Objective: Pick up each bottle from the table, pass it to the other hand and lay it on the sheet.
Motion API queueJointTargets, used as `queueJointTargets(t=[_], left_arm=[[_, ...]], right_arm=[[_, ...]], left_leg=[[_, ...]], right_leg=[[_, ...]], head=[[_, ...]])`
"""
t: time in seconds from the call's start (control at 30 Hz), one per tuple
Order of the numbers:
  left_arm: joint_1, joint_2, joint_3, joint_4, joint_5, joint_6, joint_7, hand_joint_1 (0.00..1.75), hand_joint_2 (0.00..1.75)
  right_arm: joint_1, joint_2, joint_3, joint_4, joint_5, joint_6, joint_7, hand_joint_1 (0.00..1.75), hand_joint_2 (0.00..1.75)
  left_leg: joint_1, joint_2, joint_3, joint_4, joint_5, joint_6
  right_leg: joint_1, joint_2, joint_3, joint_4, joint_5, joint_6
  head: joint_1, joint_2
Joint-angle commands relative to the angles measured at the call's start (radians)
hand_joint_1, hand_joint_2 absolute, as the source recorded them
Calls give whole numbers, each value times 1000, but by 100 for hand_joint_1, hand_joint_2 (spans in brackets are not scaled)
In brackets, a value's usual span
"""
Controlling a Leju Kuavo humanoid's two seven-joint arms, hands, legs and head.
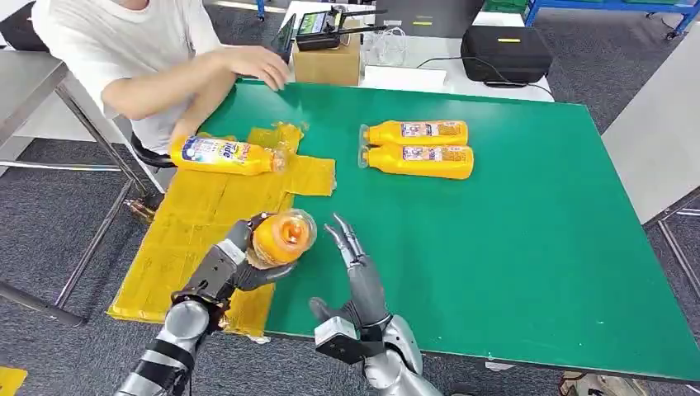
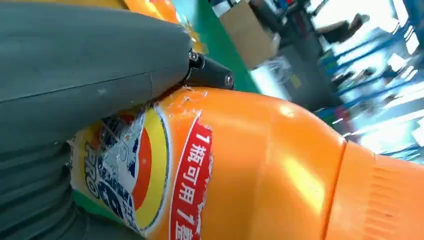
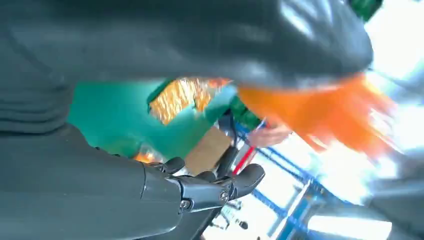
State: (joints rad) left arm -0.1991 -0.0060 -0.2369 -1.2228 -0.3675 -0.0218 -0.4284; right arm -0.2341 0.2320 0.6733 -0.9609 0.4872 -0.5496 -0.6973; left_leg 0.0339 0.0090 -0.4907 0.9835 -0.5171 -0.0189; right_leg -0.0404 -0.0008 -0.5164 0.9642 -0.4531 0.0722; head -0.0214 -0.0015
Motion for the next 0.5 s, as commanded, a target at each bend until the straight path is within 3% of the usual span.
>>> queueJointTargets(t=[0.03,0.1,0.27,0.4,0.5], left_arm=[[-191,171,27,259,-158,-37,21,168,175],[-254,194,21,335,-182,-58,38,159,175],[-336,227,8,429,-233,-61,72,157,175],[-448,295,-117,583,-399,-84,137,155,175],[-504,315,-167,648,-447,-101,111,155,175]], right_arm=[[-26,-51,44,-42,-83,-23,-1,0,0],[-25,-58,67,-40,-102,-25,-1,0,0],[-19,-66,94,-37,-130,-31,-1,0,0],[-17,-76,119,-49,-173,-27,-1,0,0],[-25,-78,131,-50,-183,-22,-1,0,0]], left_leg=[[1,-1,1,-1,0,2],[1,-2,1,-1,1,1],[1,-1,1,-1,1,2],[2,-3,3,-2,1,3],[1,-1,2,-1,0,2]], right_leg=[[2,0,1,-1,0,-4],[2,-2,1,-1,0,-4],[2,-1,2,-1,0,-4],[3,-2,3,-2,0,-6],[2,-1,2,-1,0,-4]], head=[[0,0],[0,0],[0,0],[0,0],[0,0]])
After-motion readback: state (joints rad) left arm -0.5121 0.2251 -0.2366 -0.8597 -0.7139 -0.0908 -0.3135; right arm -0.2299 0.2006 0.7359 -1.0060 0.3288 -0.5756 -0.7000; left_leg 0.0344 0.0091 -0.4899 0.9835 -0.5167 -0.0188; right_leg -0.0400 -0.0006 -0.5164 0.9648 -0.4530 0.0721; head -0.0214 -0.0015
